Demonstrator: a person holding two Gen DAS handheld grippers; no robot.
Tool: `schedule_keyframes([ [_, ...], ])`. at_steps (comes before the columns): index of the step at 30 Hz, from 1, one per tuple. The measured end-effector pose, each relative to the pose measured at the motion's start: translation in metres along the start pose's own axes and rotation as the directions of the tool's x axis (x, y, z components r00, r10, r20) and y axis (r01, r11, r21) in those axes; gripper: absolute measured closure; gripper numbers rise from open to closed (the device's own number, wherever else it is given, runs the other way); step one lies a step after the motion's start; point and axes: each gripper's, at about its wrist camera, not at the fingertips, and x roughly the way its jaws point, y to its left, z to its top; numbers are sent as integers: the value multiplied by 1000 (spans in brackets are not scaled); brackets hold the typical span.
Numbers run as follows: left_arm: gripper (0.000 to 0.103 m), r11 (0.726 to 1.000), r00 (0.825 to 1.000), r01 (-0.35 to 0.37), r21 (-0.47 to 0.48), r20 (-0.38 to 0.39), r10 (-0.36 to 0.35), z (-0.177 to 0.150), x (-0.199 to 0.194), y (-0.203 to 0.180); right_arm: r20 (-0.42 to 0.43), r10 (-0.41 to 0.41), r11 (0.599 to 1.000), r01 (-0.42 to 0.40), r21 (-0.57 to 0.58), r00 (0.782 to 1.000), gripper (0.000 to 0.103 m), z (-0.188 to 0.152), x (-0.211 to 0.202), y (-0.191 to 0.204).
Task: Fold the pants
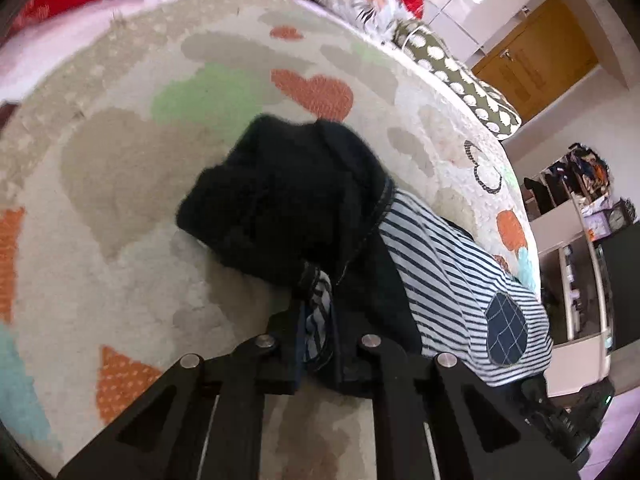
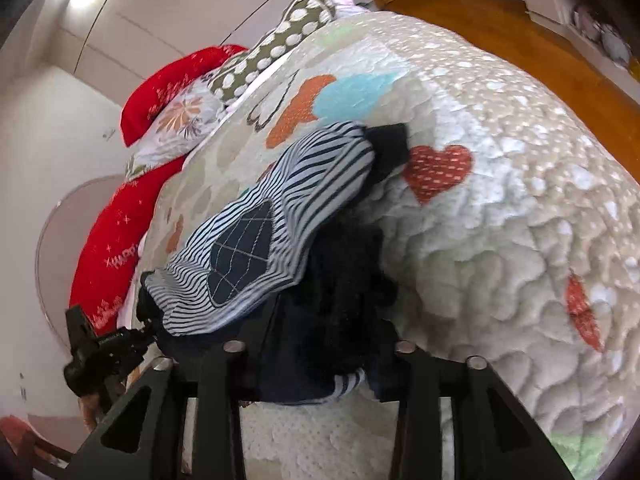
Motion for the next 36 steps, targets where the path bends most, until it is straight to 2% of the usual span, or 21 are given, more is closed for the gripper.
schedule_keyframes([
  [1, 93, 1000, 1000, -5, 7, 8, 5, -2, -5, -2, -18, 2, 1000, -2, -2, 1000, 91, 1, 2, 0],
  [6, 93, 1000, 1000, 12, 13, 24, -12, -16, -41, -3, -7, 32, 999, -32, 4, 999, 91, 3, -12, -4],
  [9, 92, 1000, 999, -11, 16, 30, 11, -31, -59, 1, -7, 64, 998, -64, 13, 998, 92, 0, -25, -6],
  [11, 88, 999, 999, -33, 7, 2, 33, -41, -57, 8, -8, 62, 998, -62, -6, 998, 92, -5, -32, -4],
  [14, 85, 998, 997, -59, -18, -49, 58, -55, -47, 30, -24, 3, 999, -4, -42, 1000, 91, -18, -34, -6],
  [16, 75, 998, 997, -35, -55, -72, 31, -61, -47, 46, -50, -34, 998, 32, -51, 998, 89, -26, -28, -10],
  [18, 73, 997, 998, -4, -78, -63, -1, -66, -58, 56, -60, -66, 997, 64, -48, 996, 89, -34, -28, -18],
  [20, 71, 998, 1000, -16, -60, -25, 15, -70, -76, 59, -57, -59, 998, 57, -39, 997, 88, -34, -34, -23],
  [22, 56, 999, 1000, -8, -36, 19, 8, -70, -94, 54, -21, -70, 997, 69, -43, 997, 86, -32, -49, -23],
  [25, 42, 1000, 998, 18, -3, 62, -18, -65, -106, 40, 34, -69, 995, 71, -72, 997, 86, -29, -69, -13],
  [28, 42, 1000, 999, 6, 19, 50, -7, -58, -98, 22, 54, -26, 995, 32, -100, 998, 85, -26, -78, 2],
  [31, 42, 998, 1000, 4, 56, 30, -5, -58, -88, 7, 85, -28, 991, 39, -132, 996, 81, -24, -82, 15],
  [32, 42, 997, 1000, -15, 73, 23, 14, -60, -83, 2, 79, -24, 990, 35, -137, 997, 75, -23, -80, 17],
  [34, 42, 990, 998, -68, 123, 19, 66, -66, -77, -8, 57, -2, 991, 10, -134, 998, 68, -23, -74, 19],
  [36, 42, 975, 991, -131, 177, 32, 128, -73, -73, -18, 52, -3, 990, 11, -143, 999, 68, -27, -69, 23],
])
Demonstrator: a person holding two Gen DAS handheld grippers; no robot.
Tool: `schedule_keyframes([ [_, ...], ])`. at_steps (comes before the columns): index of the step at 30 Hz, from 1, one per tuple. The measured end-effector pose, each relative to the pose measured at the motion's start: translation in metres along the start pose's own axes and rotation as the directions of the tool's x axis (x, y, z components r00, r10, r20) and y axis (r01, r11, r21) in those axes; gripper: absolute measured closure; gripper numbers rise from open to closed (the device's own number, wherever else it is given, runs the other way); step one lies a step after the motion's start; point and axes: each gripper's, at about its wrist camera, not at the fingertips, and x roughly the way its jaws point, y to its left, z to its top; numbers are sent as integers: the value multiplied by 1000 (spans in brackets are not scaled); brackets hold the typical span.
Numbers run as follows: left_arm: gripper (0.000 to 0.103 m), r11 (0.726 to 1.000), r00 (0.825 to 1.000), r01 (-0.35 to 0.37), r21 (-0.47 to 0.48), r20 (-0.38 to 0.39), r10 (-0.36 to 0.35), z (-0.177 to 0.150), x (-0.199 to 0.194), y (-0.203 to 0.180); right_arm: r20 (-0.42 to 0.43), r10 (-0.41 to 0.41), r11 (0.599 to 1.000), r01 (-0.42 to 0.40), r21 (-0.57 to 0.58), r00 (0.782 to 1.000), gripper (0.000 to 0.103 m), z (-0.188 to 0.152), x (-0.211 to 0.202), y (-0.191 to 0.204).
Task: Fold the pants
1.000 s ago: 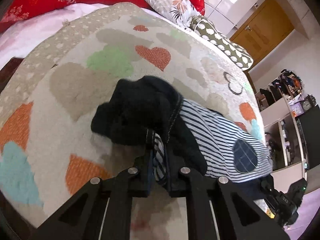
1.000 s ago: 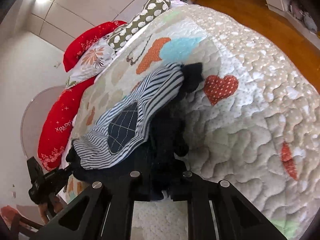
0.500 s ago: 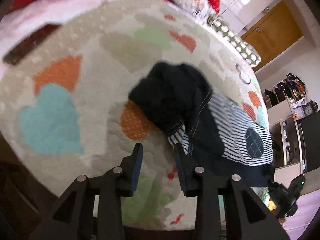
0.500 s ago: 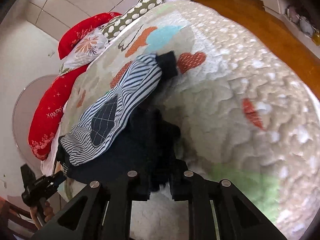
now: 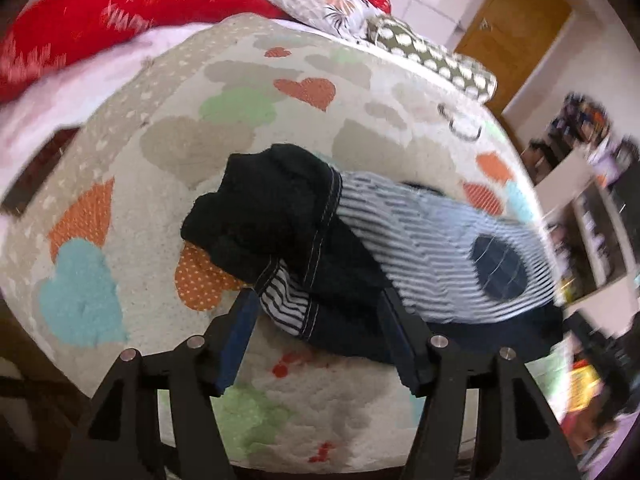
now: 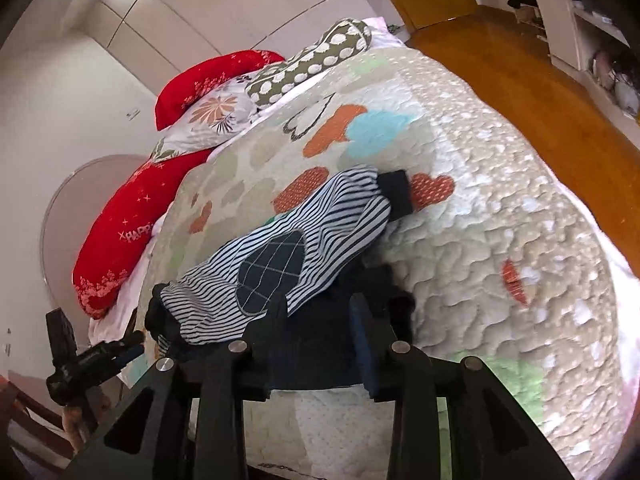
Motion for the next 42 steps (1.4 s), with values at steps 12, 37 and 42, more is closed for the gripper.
schedule_keyframes([
  [12, 33, 993, 996, -85, 81, -8, 86, -10, 9, -18, 33, -12, 989, 17, -149, 999, 45, -15, 4, 38],
  [37, 56, 894, 938, 262, -363, -120, -324, 8, 35, 56, -149, 38, 994, -23, 103, 988, 93, 25, 82, -3],
  [42, 53, 874, 932, 317, -368, -49, -359, 14, 22, 49, -129, 67, 992, -52, 114, 989, 93, 33, 73, -1],
])
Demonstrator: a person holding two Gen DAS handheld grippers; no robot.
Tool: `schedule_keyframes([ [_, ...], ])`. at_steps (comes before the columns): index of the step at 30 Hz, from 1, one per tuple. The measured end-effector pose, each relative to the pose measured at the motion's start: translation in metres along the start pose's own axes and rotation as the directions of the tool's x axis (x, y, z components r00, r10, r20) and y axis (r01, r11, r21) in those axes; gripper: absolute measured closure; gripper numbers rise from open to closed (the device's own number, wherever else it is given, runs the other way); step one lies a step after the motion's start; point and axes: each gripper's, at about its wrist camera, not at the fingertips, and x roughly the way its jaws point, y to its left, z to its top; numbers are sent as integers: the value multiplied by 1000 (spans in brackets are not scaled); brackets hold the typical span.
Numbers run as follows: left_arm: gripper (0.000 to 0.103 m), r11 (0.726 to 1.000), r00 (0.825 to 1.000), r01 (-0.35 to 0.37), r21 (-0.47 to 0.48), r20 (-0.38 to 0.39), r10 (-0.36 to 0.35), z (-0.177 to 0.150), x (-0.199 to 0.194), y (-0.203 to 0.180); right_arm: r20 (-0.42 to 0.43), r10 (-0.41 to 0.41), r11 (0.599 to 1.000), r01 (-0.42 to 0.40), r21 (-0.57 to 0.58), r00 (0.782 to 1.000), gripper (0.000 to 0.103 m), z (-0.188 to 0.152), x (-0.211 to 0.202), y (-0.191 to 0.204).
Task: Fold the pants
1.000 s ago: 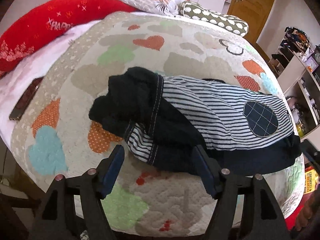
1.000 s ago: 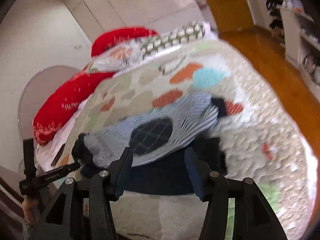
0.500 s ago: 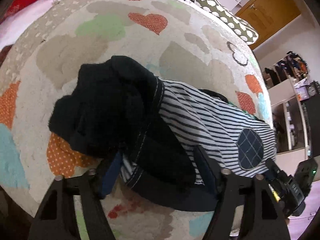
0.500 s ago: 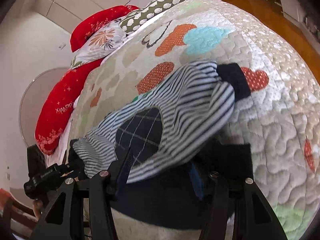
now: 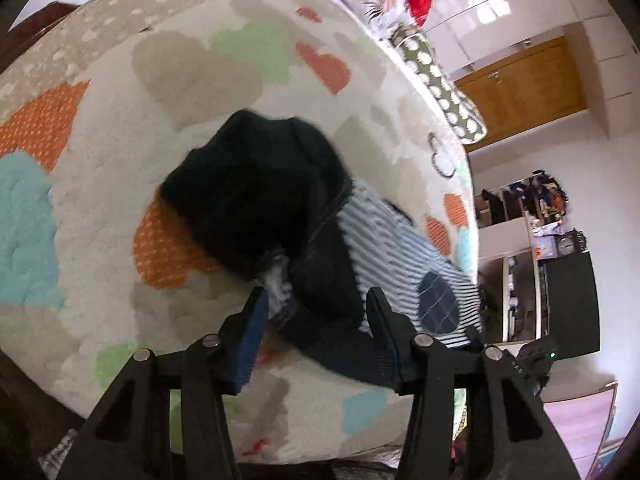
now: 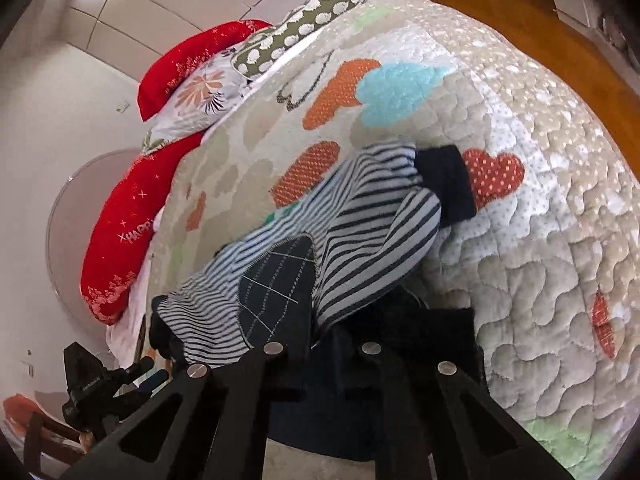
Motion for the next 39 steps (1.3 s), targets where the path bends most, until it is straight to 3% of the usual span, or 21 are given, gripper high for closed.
schedule_keyframes([
  [5, 52, 999, 996, 20, 38, -91, -17, -9, 29, -25, 2, 20, 999, -20, 29, 1000, 96, 2, -3, -1],
  [11, 50, 996, 991, -45, 76, -123, 54, -7, 61, -40, 15, 30, 1000, -30, -9, 999, 96, 5, -8, 10],
  [12, 53, 996, 990, -53, 74, -124, 62, -6, 64, -38, 14, 28, 1000, -28, -12, 1000, 96, 6, -8, 11],
  [15, 90, 997, 990, -65, 48, -122, 71, -1, 69, -34, 9, 14, 1000, -14, -22, 1000, 96, 6, -4, 12],
  [16, 96, 997, 991, -63, 45, -118, 68, 0, 67, -32, 3, 5, 1000, -5, -24, 1000, 96, 6, -2, 12],
  [23, 98, 998, 995, -50, 47, -82, 54, -5, 54, -30, -20, -77, 997, 77, 6, 997, 91, 0, 15, -5],
  [26, 98, 999, 998, -18, 39, -67, 21, -2, 43, -35, -14, -49, 999, 49, 4, 999, 98, 2, 12, -6],
  [29, 98, 999, 999, 12, 47, -33, -10, 6, 31, -45, 19, -27, 999, 27, -44, 999, 99, 7, -3, 9],
  [34, 98, 998, 1000, 10, 61, 0, -10, 41, 28, -62, 53, -32, 990, 39, -137, 998, 99, 32, -11, 45],
  [39, 98, 995, 996, -81, 65, 45, 78, 96, 53, -75, 64, -68, 984, 77, -163, 996, 99, 80, 10, 69],
])
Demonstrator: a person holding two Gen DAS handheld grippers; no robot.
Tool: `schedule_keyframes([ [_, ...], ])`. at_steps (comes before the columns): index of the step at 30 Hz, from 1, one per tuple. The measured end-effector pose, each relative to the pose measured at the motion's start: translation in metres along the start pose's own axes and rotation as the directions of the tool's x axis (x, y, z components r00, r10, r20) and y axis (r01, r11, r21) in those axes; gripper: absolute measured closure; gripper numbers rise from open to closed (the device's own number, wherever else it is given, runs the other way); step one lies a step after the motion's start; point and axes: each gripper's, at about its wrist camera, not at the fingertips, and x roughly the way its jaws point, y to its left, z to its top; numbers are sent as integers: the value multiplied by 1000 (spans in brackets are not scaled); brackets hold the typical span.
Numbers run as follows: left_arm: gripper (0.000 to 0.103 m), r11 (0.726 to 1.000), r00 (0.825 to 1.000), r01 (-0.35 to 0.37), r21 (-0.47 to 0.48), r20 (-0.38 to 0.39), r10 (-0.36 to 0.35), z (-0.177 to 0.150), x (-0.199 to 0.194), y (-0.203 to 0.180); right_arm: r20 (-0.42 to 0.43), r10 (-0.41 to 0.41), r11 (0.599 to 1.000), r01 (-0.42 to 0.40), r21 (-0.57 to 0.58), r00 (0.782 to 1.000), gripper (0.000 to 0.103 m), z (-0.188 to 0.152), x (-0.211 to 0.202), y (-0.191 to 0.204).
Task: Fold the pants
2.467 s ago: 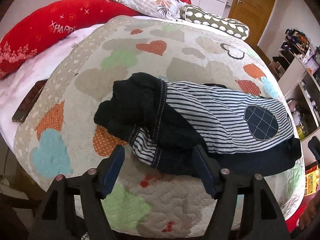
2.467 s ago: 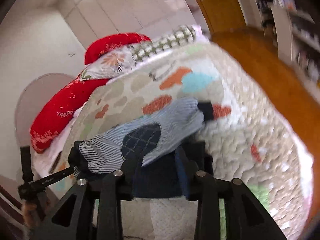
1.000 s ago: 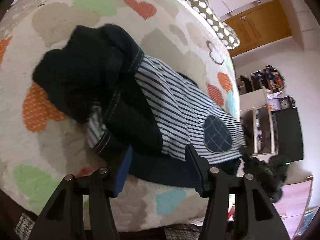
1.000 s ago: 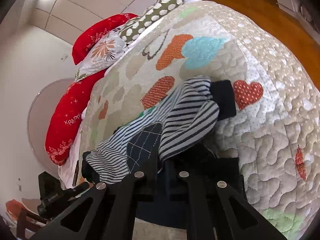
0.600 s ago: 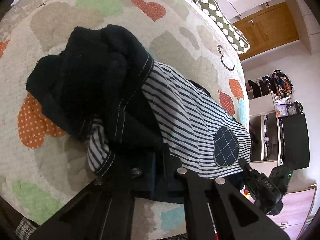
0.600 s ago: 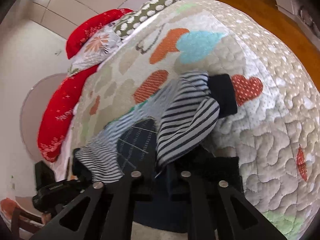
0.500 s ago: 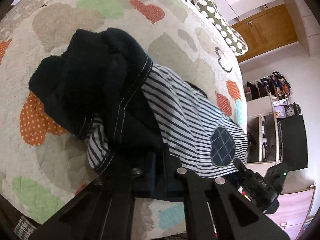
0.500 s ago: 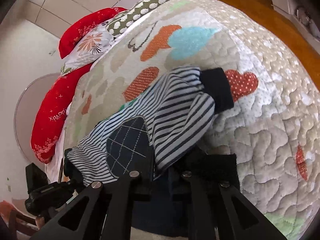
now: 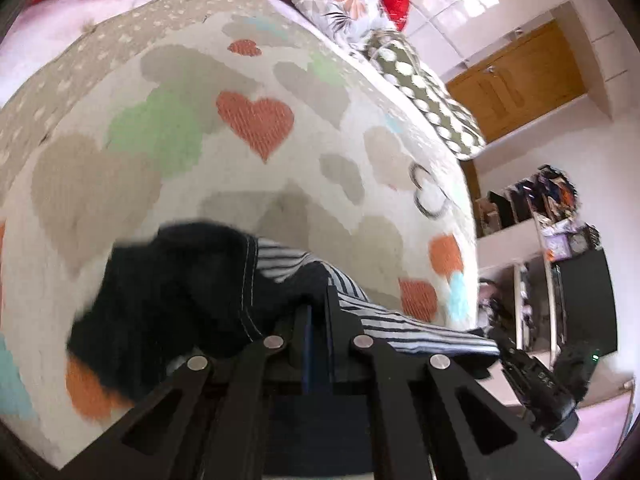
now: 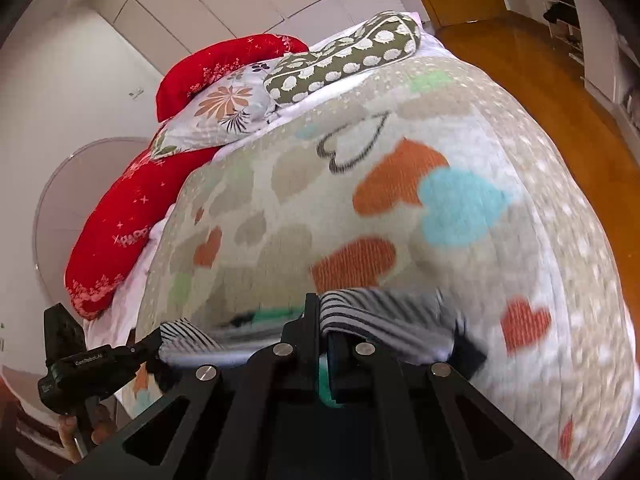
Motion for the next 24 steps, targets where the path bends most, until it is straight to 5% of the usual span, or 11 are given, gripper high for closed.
schedule_keyframes([
  [7, 92, 994, 995, -100, 49, 23, 99, 66, 57, -9, -26, -131, 990, 129, -52, 991, 99, 57, 70, 11],
  [9, 84, 998, 998, -53, 22, -13, 53, 77, 63, -1, -13, -181, 977, 178, -122, 983, 97, 64, 90, 16],
  [11, 76, 1000, 1000, 17, -15, -25, -17, 80, 56, 6, -26, -253, 957, 247, -150, 967, 77, 68, 106, 14],
  [14, 56, 997, 997, 72, -4, 7, -72, 81, 38, 7, -25, -195, 977, 192, -87, 981, 48, 72, 103, 2],
  [16, 44, 998, 996, 65, 4, 56, -65, 81, 21, 7, 9, -163, 986, 163, -30, 987, 46, 72, 89, -8],
  [24, 42, 992, 989, -102, 73, 116, 93, 44, -23, 18, 18, -161, 987, 161, -13, 987, 46, 44, 36, -36],
])
